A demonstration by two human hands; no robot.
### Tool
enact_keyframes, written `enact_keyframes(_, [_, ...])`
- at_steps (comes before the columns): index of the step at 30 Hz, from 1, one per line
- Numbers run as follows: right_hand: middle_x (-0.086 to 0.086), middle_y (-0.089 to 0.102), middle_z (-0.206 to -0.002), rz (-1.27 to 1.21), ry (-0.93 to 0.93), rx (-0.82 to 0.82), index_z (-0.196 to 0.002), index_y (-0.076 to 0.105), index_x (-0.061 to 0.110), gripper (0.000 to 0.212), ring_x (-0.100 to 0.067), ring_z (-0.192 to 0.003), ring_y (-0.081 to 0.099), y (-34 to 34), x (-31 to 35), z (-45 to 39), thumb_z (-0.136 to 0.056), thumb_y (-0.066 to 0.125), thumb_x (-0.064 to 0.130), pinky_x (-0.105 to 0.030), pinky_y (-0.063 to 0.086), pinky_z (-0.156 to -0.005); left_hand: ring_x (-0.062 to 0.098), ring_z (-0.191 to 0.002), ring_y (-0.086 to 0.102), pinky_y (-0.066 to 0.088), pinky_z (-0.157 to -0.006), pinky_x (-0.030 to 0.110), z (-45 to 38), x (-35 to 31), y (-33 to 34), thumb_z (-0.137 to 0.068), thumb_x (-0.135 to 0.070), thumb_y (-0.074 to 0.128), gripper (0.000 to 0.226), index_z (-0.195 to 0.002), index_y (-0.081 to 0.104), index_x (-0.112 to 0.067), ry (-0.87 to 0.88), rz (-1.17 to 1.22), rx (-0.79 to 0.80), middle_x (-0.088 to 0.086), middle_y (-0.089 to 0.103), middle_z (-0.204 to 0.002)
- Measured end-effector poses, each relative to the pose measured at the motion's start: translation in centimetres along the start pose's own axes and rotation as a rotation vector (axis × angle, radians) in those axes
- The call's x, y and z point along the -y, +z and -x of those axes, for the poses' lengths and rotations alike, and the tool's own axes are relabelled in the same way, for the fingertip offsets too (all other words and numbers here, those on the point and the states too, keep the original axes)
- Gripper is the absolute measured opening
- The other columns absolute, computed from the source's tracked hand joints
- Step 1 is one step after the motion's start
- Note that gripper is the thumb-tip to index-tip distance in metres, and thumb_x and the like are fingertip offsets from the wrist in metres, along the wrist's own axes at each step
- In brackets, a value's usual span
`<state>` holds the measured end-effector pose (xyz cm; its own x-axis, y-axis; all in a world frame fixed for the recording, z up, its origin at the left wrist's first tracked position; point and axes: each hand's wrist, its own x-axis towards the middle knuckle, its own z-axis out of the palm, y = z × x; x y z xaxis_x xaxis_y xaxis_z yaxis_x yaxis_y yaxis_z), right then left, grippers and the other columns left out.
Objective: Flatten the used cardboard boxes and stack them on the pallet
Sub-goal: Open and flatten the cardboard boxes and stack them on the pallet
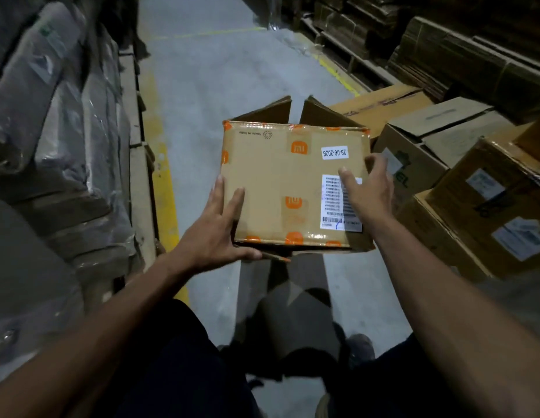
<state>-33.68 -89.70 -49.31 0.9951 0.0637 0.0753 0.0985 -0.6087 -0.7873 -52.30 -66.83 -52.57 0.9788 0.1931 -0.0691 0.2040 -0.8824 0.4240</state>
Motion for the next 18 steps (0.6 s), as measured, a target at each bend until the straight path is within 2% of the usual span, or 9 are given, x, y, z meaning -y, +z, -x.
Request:
enact_keyframes(1, [-0.006,0.045,-0.137,0.022,-0.007,0.009,-0.141,0.036,0.030,0.053,-0.026,-0.121,0.052,0.0,0.2,-0.2,-0.096,0.059,0.047,-0.042,0.045,-0.089,0.027,-0.151,-0.020,0.012,-0.121,0.041,0.1,0.2,0.7,-0.060,-0.079,0.069,0.139,-0.157,-0.014,-0.024,0.000,-0.034,-0.019,0.005,-0.042,-0.154])
enact_keyframes(3, [-0.007,0.044,-0.141,0.076,-0.034,0.097,-0.148,0.031,0.033,0.061,-0.026,-0.124,0.051,-0.4,0.2,-0.2,-0.097,0.058,0.049,-0.043,0.043,-0.090,0.032,-0.151,-0.020,0.017,-0.120,0.049,-0.1,0.0,1.4,-0.062,-0.075,0.072,0.138,-0.158,-0.012,-0.022,-0.003,-0.073,-0.093,0.011,-0.035,-0.158])
enact_keyframes(6, [-0.008,0.033,-0.152,0.195,-0.107,0.316,-0.155,0.018,0.039,0.081,-0.031,-0.131,0.046,-1.6,-1.2,1.5,-0.090,0.063,0.057,-0.053,0.044,-0.103,0.035,-0.153,-0.011,0.030,-0.118,0.054,-1.3,-0.6,1.5,-0.067,-0.065,0.078,0.132,-0.159,-0.005,-0.023,-0.027,-0.027,-0.162,0.013,-0.025,-0.163])
enact_keyframes(8, [-0.005,0.018,-0.159,0.196,-0.092,0.414,-0.158,0.009,0.040,0.097,-0.033,-0.138,0.039,-2.5,-2.6,3.1,-0.085,0.071,0.056,-0.054,0.039,-0.111,0.037,-0.153,0.003,0.039,-0.112,0.052,-2.1,-1.1,1.5,-0.069,-0.055,0.084,0.129,-0.159,-0.004,-0.028,-0.044,0.009,-0.185,0.011,-0.026,-0.163])
enact_keyframes(10, [-0.001,0.009,-0.160,0.218,-0.097,0.465,-0.159,0.005,0.040,0.111,-0.031,-0.142,0.032,-3.0,-4.0,4.3,-0.078,0.080,0.051,-0.049,0.036,-0.112,0.041,-0.148,0.020,0.044,-0.108,0.050,-2.5,-1.7,1.4,-0.069,-0.049,0.086,0.127,-0.159,-0.001,-0.031,-0.080,0.036,-0.190,0.013,-0.022,-0.163])
enact_keyframes(12, [0.004,0.009,-0.156,0.266,-0.143,0.433,-0.158,0.004,0.042,0.119,-0.030,-0.141,0.032,-2.5,-5.3,4.9,-0.072,0.086,0.046,-0.049,0.039,-0.111,0.042,-0.142,0.032,0.044,-0.105,0.048,-2.6,-2.2,1.4,-0.069,-0.046,0.087,0.123,-0.159,0.004,-0.031,-0.100,0.067,-0.193,0.017,-0.004,-0.163])
enact_keyframes(14, [0.005,0.013,-0.151,0.263,-0.179,0.316,-0.158,0.008,0.043,0.117,-0.029,-0.138,0.036,-1.6,-6.3,5.2,-0.072,0.088,0.040,-0.051,0.044,-0.110,0.040,-0.133,0.042,0.046,-0.100,0.045,-2.5,-2.5,1.6,-0.069,-0.044,0.088,0.121,-0.159,0.008,-0.032,-0.106,0.089,-0.218,0.019,0.016,-0.157])
enact_keyframes(18, [-0.007,0.025,-0.153,0.153,-0.207,0.141,-0.156,0.028,0.036,0.103,-0.026,-0.139,0.036,0.2,-6.7,5.6,-0.073,0.089,0.024,-0.046,0.043,-0.112,0.039,-0.125,0.048,0.047,-0.096,0.045,-2.3,-2.3,1.8,-0.069,-0.044,0.087,0.115,-0.158,0.017,-0.034,-0.130,0.105,-0.282,0.019,0.033,-0.149])
